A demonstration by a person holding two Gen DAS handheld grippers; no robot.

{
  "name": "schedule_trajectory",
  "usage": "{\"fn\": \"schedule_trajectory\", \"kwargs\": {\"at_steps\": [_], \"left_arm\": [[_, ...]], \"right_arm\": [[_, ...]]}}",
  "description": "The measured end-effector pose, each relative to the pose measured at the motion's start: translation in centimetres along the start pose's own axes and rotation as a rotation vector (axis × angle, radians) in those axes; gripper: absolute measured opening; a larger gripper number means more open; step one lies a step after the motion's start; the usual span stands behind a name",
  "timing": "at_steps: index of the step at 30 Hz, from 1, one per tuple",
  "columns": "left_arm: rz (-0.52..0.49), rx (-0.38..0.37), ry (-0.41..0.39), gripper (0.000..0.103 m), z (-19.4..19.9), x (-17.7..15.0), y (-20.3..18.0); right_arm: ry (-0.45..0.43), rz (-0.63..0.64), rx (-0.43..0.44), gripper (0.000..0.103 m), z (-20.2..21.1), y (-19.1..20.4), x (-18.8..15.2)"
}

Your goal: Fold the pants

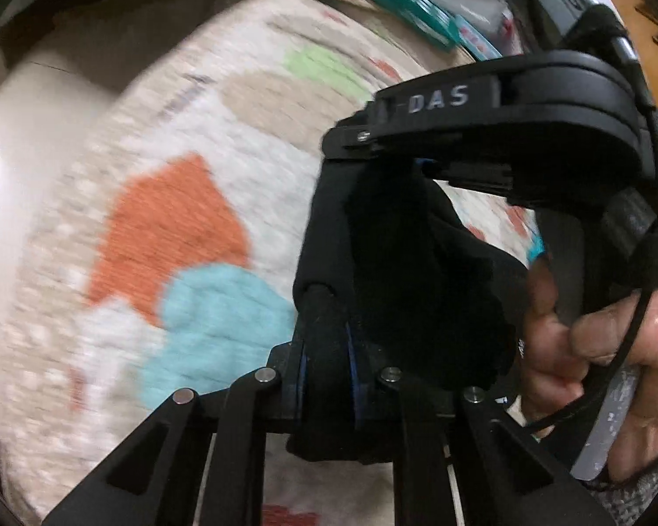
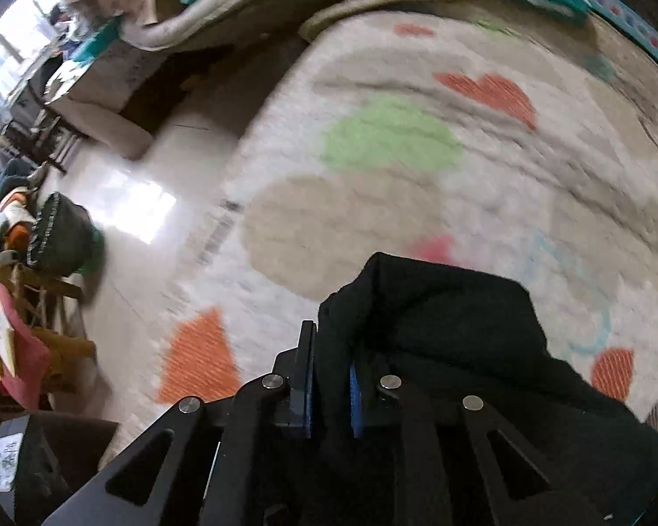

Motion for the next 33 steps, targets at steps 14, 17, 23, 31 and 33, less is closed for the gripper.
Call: {"fn": "schedule_trajectory", "kwargs": {"at_steps": [14, 17, 23, 31, 33], "left_arm": [[0.129, 0.05, -0.098, 0.033, 4.2, 1.9, 4.2], [0.125, 0.071, -0.178, 0.039, 6.1, 2.4, 4.5], [0.15, 0.077, -0.172, 0.042, 5.3, 3.0, 5.7], [0.109, 0.096, -0.163, 0.042, 4.6, 2.4, 5.9], [0.119, 0.09, -0.157, 0.042, 4.4, 2.5, 6.0]], "right_arm": [[-0.193, -0.168, -0.074, 0.053, 10.7, -6.4, -1.7], [-0.205, -0.212, -0.068, 0.053, 13.0, -7.6, -6.5], [-0.164, -0.331, 0.04, 0.053, 10.4, -7.6, -12.0], [-0.109, -0.352, 0.076, 0.017, 6.6, -4.6, -12.0], [-0.154, -0.366, 0.096, 0.016, 8.1, -4.7, -11.9]]}}
Point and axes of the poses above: each gripper's, at about its wrist camera, not at the fingertips, and z roughly against the way its jaws point, y to its left, x to its top, the point moved 6 cm from there along -z, roughly the way its jaws point, and after that the axes turned 5 degrees about -y, right-handed, at the moved point
